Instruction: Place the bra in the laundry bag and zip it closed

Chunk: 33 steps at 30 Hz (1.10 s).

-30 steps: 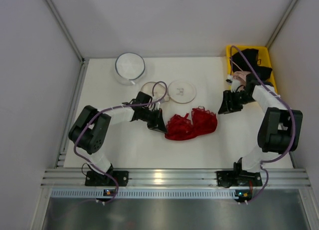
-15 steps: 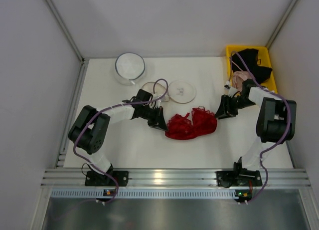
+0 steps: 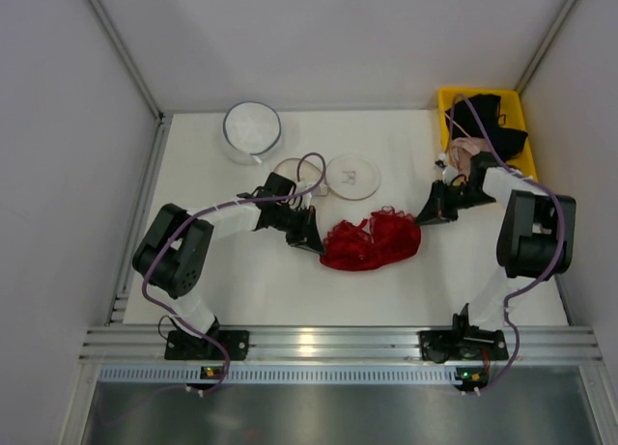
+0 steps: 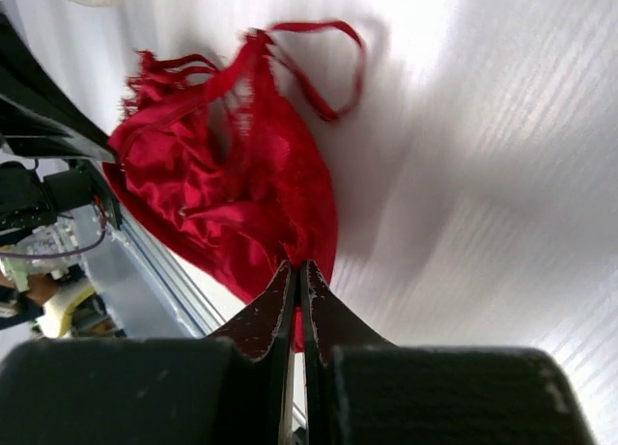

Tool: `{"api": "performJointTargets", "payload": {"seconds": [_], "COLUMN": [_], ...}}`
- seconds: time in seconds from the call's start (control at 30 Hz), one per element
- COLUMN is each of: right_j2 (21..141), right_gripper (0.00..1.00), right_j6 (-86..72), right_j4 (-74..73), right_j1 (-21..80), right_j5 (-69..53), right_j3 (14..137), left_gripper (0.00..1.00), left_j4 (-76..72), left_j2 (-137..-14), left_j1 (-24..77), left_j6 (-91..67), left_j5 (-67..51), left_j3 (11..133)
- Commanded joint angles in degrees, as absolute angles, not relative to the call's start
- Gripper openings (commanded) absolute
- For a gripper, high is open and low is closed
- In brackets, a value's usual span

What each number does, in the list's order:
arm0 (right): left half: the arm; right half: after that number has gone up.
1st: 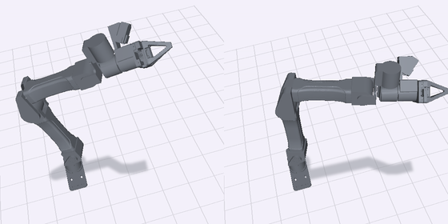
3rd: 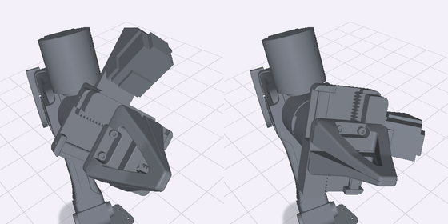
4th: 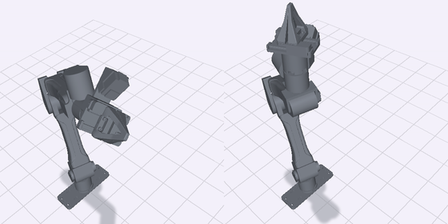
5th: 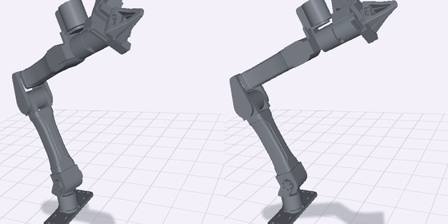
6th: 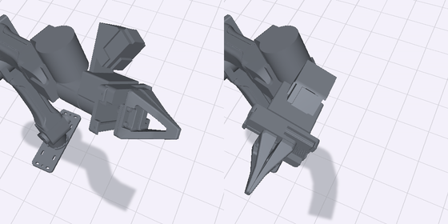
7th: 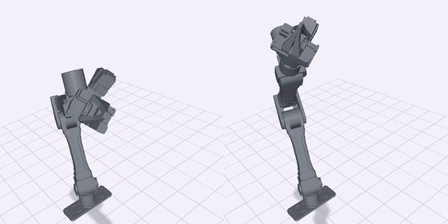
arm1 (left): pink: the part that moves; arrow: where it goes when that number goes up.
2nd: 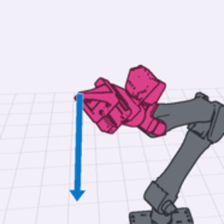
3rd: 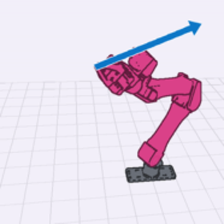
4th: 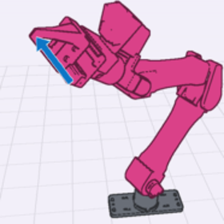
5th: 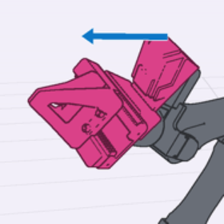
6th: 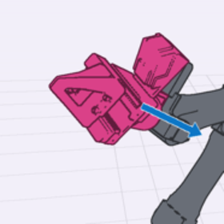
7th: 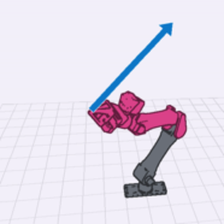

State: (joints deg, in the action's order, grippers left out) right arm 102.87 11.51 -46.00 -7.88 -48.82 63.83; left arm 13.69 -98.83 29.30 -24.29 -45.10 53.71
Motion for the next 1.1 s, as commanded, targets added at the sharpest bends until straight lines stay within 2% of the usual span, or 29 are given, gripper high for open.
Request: {"api": "performJointTargets", "payload": {"seconds": [0.0,0.17,0.3,0.53,0.77,1.07], "right_j2": [92.8,88.1,85.5,87.5,89.1,93.9], "right_gripper": [0.0,0.0,0.0,0.0,0.0,0.0], "right_j6": [9.1,2.7,-5.0,-16.1,-23.8,-30.7], "right_j4": [-45.5,-43.5,-35.8,-23.6,-17.9,-6.8], "right_j1": [-6.8,-0.5,7.2,20.5,28.3,35.3], "right_j5": [-50.6,-48.3,-44.6,-36.9,-37.8,-39.3], "right_j3": [67.1,64.1,60.3,59.7,60.4,53.4], "left_gripper": [0.0,0.0,0.0,0.0,0.0,0.0], "left_j4": [13.5,13.5,13.5,13.5,13.4,10.5], "left_j2": [-97.4,-97.6,-97.4,-97.9,-99.7,-100.0], "left_j1": [29.0,29.1,29.2,29.4,29.4,29.4], "left_j6": [-24.7,-25.3,-25.5,-26.7,-26.7,-27.9], "left_j5": [-45.3,-46.2,-47.4,-47.4,-47.6,-47.4], "left_j3": [55.9,56.3,56.3,57.3,58.4,56.3]}}
